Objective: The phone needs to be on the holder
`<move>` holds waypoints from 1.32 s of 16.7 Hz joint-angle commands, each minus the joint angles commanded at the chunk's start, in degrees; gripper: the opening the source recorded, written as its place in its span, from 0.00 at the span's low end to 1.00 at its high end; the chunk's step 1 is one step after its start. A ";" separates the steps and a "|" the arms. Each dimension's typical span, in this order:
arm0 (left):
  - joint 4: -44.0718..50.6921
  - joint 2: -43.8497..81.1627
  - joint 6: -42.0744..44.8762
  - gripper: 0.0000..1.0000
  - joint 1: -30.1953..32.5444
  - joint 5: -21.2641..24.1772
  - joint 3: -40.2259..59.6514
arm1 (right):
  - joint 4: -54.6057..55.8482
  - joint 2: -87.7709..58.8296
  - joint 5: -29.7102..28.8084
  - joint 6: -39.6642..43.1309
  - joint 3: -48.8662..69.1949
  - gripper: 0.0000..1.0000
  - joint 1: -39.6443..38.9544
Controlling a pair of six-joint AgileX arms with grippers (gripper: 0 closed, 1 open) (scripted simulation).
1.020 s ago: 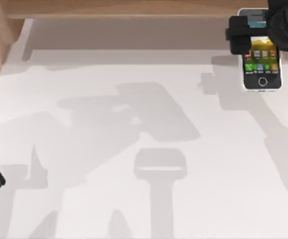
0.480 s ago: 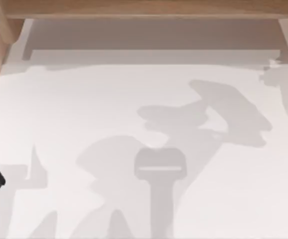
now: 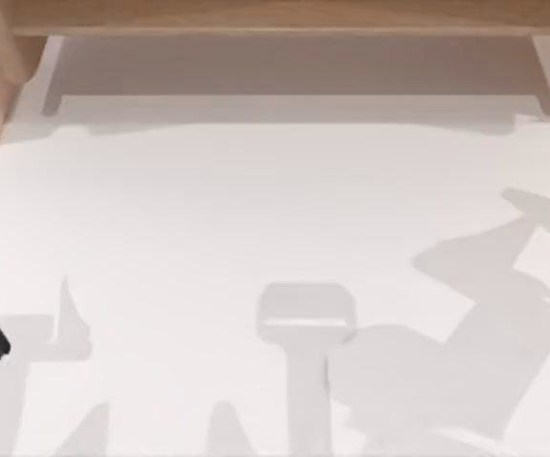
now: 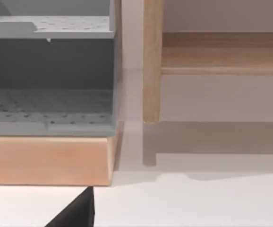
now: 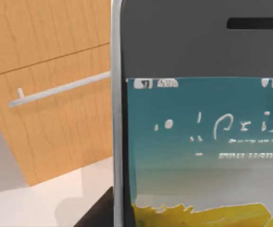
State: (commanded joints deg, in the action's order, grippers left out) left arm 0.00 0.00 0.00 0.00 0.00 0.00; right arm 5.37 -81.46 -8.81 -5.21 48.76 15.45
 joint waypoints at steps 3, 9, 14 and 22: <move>0.00 0.00 0.00 1.00 0.00 0.00 0.00 | 5.18 1.25 -0.03 0.95 -4.25 0.00 2.85; 0.00 0.00 0.00 1.00 0.00 0.00 0.00 | 7.14 1.64 -0.02 1.30 -5.82 0.00 3.88; 0.00 0.00 0.00 1.00 0.00 0.00 0.00 | 6.85 1.38 1.45 1.19 -5.78 0.00 3.91; 0.00 0.00 0.00 1.00 0.00 0.00 0.00 | 11.24 -6.64 2.51 4.05 -1.25 0.00 5.50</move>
State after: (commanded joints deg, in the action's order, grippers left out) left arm 0.00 0.00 0.00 0.00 0.00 0.00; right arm 16.61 -88.10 -6.29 -1.16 47.51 20.95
